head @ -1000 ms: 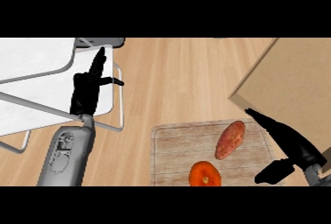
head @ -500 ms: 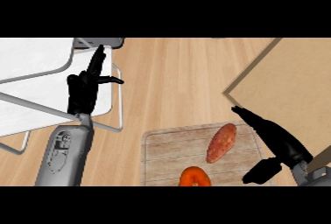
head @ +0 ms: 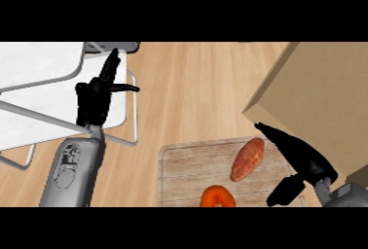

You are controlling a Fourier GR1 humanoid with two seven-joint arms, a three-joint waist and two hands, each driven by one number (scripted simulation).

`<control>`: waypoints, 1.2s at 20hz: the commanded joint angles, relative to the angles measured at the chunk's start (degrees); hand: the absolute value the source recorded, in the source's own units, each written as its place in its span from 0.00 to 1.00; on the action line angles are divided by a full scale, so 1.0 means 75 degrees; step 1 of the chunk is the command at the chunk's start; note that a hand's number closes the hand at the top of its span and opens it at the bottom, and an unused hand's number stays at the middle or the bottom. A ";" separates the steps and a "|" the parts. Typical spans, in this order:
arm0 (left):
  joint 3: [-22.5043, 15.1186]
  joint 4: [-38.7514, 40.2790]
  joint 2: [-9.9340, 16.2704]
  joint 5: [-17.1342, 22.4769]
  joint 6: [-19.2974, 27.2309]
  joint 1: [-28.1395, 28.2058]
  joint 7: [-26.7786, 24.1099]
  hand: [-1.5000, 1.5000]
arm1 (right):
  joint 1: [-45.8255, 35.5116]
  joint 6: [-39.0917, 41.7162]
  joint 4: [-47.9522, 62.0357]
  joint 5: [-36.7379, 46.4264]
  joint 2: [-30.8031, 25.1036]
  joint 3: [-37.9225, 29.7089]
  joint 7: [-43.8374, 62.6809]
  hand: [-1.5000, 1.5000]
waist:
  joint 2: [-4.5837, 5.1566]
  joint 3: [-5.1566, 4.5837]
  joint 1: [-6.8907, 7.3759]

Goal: Pick the sweet potato from the cutting board and place it in the cardboard box

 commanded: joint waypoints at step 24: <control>0.0843 0.0534 0.1300 -0.0944 0.0090 0.1445 0.0269 0.50 | -0.1720 -0.2403 -0.0103 0.5423 -0.4342 -0.1217 -0.1285 1.00 | -0.0214 -0.0324 -0.0608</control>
